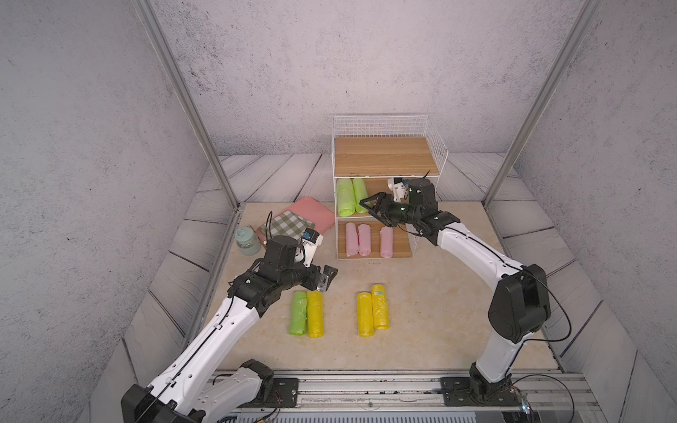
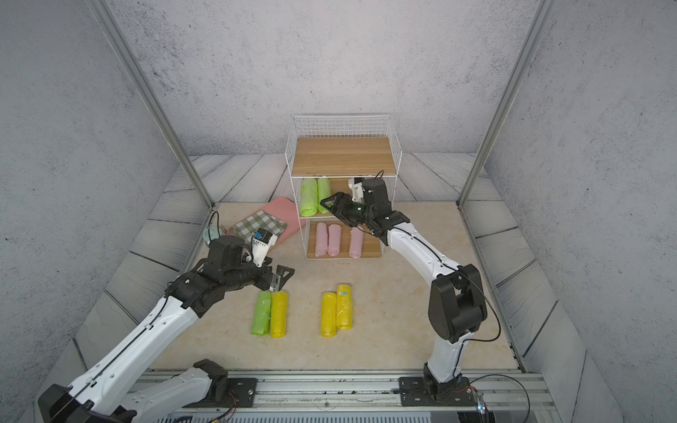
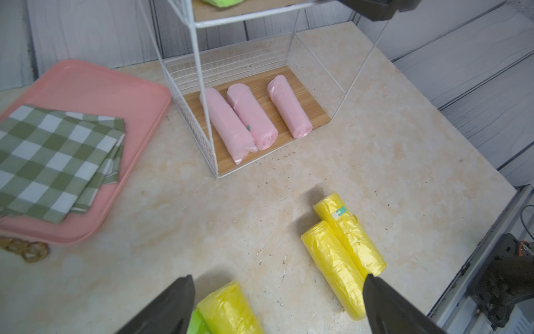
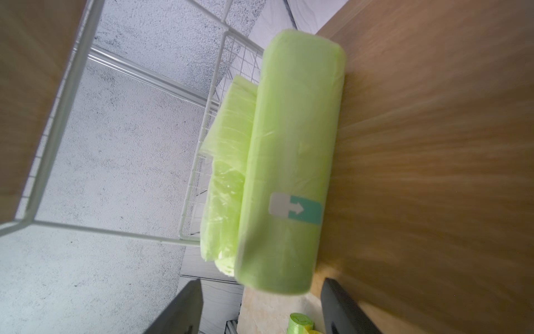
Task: Sort the rolls of trash bags by color and place them on the shelf
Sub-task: Place the roll of trash bags on the shelf.
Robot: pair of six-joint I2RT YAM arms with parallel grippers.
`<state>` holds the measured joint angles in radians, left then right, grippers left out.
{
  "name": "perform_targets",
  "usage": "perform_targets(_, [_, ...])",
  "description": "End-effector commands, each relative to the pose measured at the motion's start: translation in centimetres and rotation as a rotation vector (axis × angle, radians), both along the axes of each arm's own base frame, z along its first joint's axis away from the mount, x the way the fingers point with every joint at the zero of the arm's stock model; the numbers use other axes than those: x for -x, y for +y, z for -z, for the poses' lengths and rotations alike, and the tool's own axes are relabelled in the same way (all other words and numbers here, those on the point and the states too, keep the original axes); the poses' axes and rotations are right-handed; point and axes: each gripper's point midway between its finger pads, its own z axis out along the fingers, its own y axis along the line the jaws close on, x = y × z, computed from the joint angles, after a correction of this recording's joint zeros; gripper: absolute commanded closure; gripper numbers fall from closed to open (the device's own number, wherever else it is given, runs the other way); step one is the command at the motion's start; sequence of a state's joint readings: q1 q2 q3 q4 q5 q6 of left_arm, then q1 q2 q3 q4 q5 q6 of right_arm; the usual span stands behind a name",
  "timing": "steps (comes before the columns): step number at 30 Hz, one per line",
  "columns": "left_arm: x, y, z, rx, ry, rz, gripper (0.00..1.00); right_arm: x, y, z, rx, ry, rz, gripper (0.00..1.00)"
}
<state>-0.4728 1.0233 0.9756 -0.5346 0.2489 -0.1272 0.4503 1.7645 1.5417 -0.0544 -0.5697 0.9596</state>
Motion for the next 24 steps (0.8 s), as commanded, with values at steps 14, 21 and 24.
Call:
perform_targets(14, [0.2, 5.2, -0.8, -0.177, 0.142, -0.267, 0.03, 6.7, -3.1, -4.7, 0.094, -0.288, -0.083, 0.18])
perform_targets(21, [1.1, 6.5, 0.8, -0.234, 0.225, -0.329, 0.03, 10.6, -4.2, -3.6, 0.169, -0.351, -0.18, 0.12])
perform_targets(24, [1.6, 7.0, 2.2, -0.259, 0.271, -0.358, 0.03, 12.2, -4.7, -2.7, 0.203, -0.359, -0.22, 0.09])
